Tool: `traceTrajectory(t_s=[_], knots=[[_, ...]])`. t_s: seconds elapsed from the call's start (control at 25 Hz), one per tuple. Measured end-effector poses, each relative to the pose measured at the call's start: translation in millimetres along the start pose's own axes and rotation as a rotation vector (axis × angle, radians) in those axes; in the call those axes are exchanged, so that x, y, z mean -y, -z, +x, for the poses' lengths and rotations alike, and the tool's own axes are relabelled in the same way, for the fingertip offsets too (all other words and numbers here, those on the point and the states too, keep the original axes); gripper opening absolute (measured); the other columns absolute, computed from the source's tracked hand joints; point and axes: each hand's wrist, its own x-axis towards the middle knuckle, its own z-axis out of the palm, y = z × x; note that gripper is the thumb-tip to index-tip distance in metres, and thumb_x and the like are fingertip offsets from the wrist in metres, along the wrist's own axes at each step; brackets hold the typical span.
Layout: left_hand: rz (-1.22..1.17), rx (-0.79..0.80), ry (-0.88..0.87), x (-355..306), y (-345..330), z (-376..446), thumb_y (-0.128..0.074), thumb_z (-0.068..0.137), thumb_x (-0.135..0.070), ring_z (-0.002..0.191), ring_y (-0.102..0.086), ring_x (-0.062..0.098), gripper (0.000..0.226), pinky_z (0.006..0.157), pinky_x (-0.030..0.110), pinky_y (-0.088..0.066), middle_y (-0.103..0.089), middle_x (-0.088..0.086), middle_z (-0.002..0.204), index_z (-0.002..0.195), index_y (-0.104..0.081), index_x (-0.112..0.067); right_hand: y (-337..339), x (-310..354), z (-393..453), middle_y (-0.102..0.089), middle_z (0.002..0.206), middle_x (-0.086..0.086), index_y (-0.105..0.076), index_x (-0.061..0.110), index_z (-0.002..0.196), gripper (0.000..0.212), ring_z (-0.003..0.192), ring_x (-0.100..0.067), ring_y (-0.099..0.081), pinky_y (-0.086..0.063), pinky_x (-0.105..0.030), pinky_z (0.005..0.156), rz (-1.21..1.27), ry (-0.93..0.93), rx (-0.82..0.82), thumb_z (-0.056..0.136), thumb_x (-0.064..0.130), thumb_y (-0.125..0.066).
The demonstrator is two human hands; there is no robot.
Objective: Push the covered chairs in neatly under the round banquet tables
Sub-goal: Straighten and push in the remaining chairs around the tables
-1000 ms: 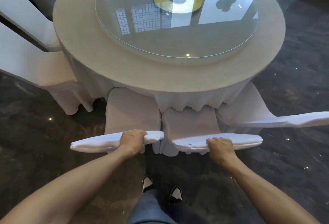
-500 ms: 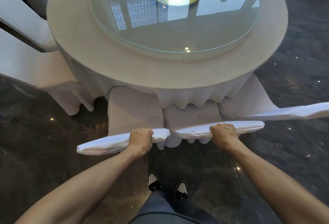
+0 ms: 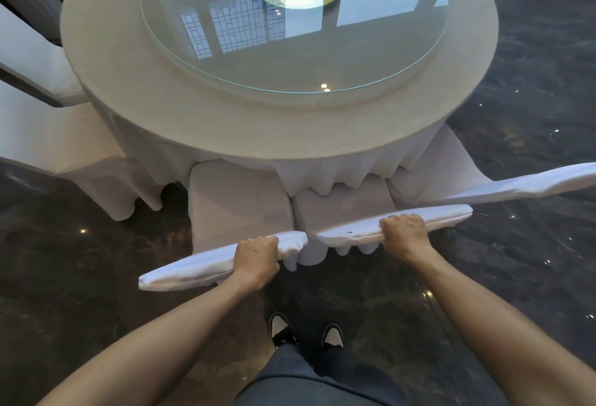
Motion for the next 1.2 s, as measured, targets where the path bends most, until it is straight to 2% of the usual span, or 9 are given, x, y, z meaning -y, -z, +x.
traceTrajectory(t_s=[0.2,0.36,0.48,0.64,0.76,0.88,0.96,1.12,1.2], knots=[[-0.122,-0.048,-0.069,-25.4,-4.9,4.5,-0.057,0.078,-0.039,0.091,-0.065,0.028,0.034,0.070,0.035,-0.042,-0.069,0.005,0.104,0.106,-0.058,-0.019,-8.8,-8.7,-12.0,-0.068,0.094,-0.002,-0.066,0.019,0.094,0.025,0.087,-0.025,-0.060,-0.045,-0.038,0.084,0.107,0.050,-0.160,0.069,0.018,-0.069],[-0.241,-0.061,-0.198,-67.6,2.6,17.0,-0.057,0.083,-0.054,0.098,-0.062,0.024,0.047,0.082,0.039,-0.048,-0.067,0.003,0.111,0.119,-0.054,-0.024,-13.7,-35.8,-25.4,-0.066,0.116,-0.007,-0.063,0.012,0.115,0.049,0.107,-0.027,-0.060,-0.040,-0.044,0.105,0.241,0.110,-0.248,0.070,0.025,-0.079],[-0.343,-0.044,-0.269,-101.6,6.3,27.0,-0.058,0.084,-0.055,0.100,-0.062,0.023,0.053,0.084,0.038,-0.048,-0.066,0.003,0.118,0.126,-0.053,-0.023,-14.9,-68.1,-32.1,-0.064,0.122,-0.007,-0.060,0.013,0.121,0.054,0.112,-0.027,-0.059,-0.044,-0.047,0.101,0.335,0.084,-0.232,0.074,0.028,-0.080],[-0.404,-0.046,-0.328,-159.0,7.3,40.6,-0.062,0.085,-0.050,0.091,-0.058,0.014,0.041,0.078,0.030,-0.048,-0.064,-0.001,0.112,0.117,-0.054,-0.026,-18.4,-126.2,-21.3,-0.064,0.120,0.000,-0.060,0.019,0.118,0.041,0.109,-0.021,-0.058,-0.050,-0.040,0.092,0.421,0.084,-0.105,0.081,0.029,-0.072],[-0.394,-0.090,-0.286,-211.4,10.8,57.5,-0.065,0.083,-0.041,0.094,-0.061,0.018,0.039,0.079,0.032,-0.047,-0.066,0.000,0.112,0.117,-0.055,-0.025,-29.3,-190.9,-3.7,-0.062,0.119,0.001,-0.058,0.024,0.115,0.037,0.108,-0.020,-0.055,-0.046,-0.036,0.093,0.332,0.117,-0.034,0.080,0.029,-0.071],[-0.359,-0.147,-0.192,-267.7,19.3,73.4,-0.064,0.081,-0.038,0.091,-0.063,0.023,0.034,0.075,0.035,-0.047,-0.069,0.000,0.107,0.113,-0.058,-0.027,-44.6,-267.6,17.7,-0.051,0.135,-0.006,-0.048,0.022,0.131,0.056,0.127,-0.025,-0.044,-0.026,-0.048,0.113,0.086,0.018,0.027,0.080,0.031,-0.069],[-0.328,-0.193,-0.131,-309.7,25.2,82.4,-0.065,0.081,-0.034,0.089,-0.064,0.022,0.035,0.075,0.035,-0.048,-0.069,-0.001,0.105,0.115,-0.061,-0.027,-55.5,-322.2,27.2,-0.047,0.132,-0.005,-0.044,0.020,0.130,0.055,0.129,-0.026,-0.038,-0.020,-0.052,0.115,-0.051,-0.052,0.047,0.080,0.030,-0.063],[-0.238,-0.202,-0.069,-356.4,34.3,96.0,-0.064,0.082,-0.031,0.085,-0.065,0.021,0.029,0.072,0.035,-0.050,-0.071,-0.002,0.099,0.111,-0.065,-0.028,-59.7,-380.6,38.9,-0.056,0.120,-0.003,-0.052,0.023,0.119,0.040,0.116,-0.024,-0.049,-0.029,-0.046,0.108,-0.172,-0.109,0.086,0.080,0.022,-0.058],[-0.196,-0.195,-0.028,-368.1,39.6,99.3,-0.065,0.083,-0.033,0.082,-0.066,0.021,0.028,0.069,0.034,-0.048,-0.072,-0.002,0.095,0.110,-0.067,-0.029,-56.1,-391.5,43.7,-0.065,0.105,0.001,-0.060,0.024,0.107,0.027,0.100,-0.023,-0.058,-0.042,-0.039,0.092,-0.173,-0.089,0.081,0.081,0.018,-0.056]])
